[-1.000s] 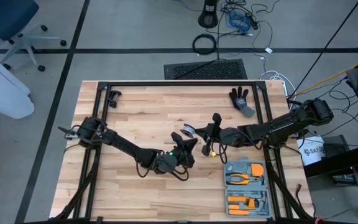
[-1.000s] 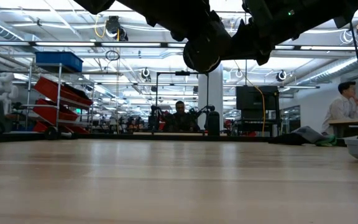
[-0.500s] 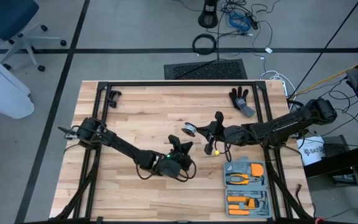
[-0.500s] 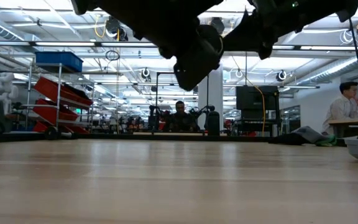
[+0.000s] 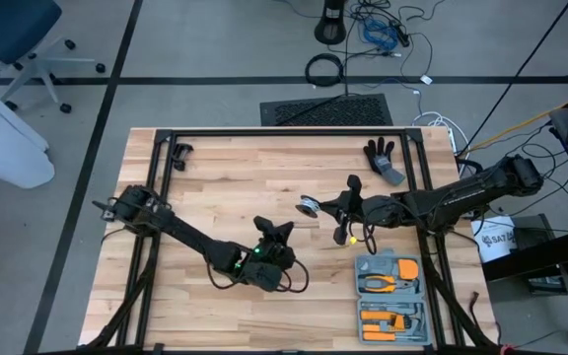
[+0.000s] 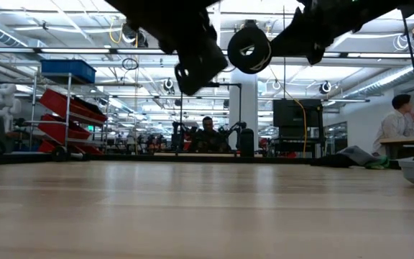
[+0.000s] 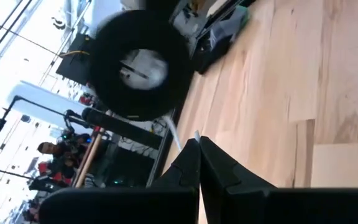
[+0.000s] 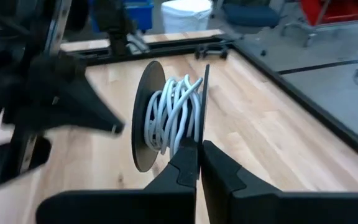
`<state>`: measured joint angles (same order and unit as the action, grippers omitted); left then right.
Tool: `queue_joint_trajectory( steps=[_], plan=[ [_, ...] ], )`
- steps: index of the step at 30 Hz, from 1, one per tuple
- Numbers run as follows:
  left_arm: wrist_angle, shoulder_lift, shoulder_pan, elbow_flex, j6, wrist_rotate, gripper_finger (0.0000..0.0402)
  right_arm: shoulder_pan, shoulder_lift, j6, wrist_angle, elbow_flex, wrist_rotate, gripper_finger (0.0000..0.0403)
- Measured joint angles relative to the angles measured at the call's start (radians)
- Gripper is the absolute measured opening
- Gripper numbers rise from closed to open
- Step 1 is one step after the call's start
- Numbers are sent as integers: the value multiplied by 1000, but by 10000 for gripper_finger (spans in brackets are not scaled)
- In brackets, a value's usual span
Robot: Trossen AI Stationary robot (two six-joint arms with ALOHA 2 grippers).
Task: Coil cords
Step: Uncoil the white cable wire from the spool
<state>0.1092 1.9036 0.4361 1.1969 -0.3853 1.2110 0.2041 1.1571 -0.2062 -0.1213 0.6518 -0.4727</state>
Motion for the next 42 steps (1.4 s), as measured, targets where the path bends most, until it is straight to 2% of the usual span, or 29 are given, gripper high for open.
queue_joint_trajectory(
  steps=[4, 10, 13, 20, 25, 31, 38, 42],
  plan=[
    [-135, -69, 5, 0, 113, 3, 0, 0, 0, 7, 13, 0, 74, 0],
    [-493, -166, 5, 0, 377, -1, 0, -2, -2, 11, 14, 0, 118, 0],
    [-602, -206, 5, 0, 463, -5, 0, -3, -2, 12, 14, 0, 141, 0],
    [-606, -282, 6, 1, 481, -34, 0, -19, -2, 11, 31, 2, 148, 0],
    [-598, -334, 6, 1, 481, -46, 0, -29, 4, 8, 64, 2, 228, 0],
    [-533, -394, -11, 2, 476, -68, 0, -40, 6, 6, 97, 0, 245, 0],
    [-483, -400, -24, 1, 451, -155, 0, -61, 4, -21, 71, 0, 244, 0],
    [-490, -400, -30, 1, 519, -209, 0, -61, 4, -21, 72, 0, 239, 0]
  ],
)
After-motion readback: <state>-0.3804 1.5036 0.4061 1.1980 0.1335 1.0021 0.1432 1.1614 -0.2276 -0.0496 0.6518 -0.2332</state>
